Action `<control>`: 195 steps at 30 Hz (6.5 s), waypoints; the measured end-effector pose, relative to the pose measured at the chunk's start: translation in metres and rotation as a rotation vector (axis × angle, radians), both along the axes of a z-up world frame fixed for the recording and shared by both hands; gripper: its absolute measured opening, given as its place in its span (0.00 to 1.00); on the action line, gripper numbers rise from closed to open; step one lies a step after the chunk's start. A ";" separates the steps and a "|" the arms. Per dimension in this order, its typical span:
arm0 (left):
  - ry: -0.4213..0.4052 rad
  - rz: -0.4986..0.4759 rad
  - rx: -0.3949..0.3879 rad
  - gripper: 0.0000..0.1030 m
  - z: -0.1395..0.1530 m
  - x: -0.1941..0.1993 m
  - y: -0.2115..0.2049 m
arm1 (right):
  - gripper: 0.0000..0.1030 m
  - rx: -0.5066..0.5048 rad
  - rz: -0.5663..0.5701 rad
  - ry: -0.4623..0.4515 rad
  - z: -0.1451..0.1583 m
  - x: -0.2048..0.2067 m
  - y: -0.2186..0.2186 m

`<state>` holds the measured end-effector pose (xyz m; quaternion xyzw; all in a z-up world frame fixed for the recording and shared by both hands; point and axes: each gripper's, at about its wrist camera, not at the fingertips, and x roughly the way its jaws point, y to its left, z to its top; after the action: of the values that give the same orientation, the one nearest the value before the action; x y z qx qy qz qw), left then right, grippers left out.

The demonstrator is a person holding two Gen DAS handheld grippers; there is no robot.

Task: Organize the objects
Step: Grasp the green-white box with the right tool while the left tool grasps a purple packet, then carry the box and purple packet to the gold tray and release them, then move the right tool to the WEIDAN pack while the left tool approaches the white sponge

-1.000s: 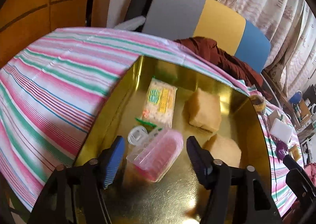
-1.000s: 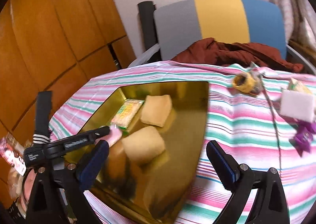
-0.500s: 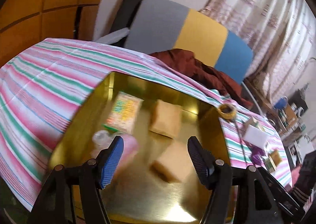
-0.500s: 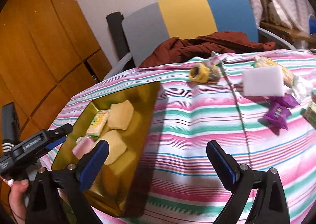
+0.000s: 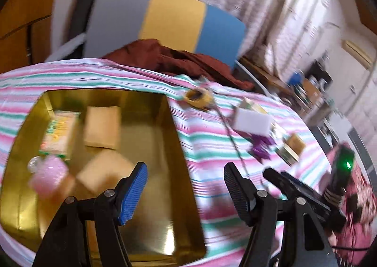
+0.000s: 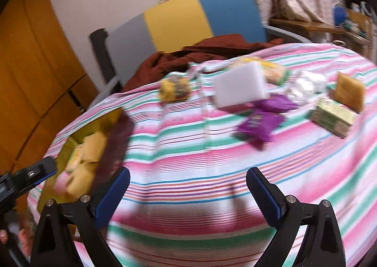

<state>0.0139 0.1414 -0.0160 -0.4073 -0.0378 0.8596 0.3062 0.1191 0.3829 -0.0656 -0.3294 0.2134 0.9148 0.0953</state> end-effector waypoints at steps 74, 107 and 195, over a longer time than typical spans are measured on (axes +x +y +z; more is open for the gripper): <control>0.144 -0.452 -0.194 0.35 -0.083 0.001 0.247 | 0.30 0.195 -0.211 -0.102 -0.041 -0.001 0.163; 0.170 -0.495 -0.094 0.35 -0.058 0.063 0.158 | 0.30 0.083 -0.124 -0.026 -0.016 0.035 0.064; -0.031 -0.172 -0.008 0.60 -0.009 0.017 0.030 | 0.55 0.069 0.151 0.008 0.011 -0.025 0.005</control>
<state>0.0305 0.1709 -0.0251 -0.4236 -0.0042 0.8239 0.3765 0.0941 0.3874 -0.0545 -0.3376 0.1568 0.9274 0.0365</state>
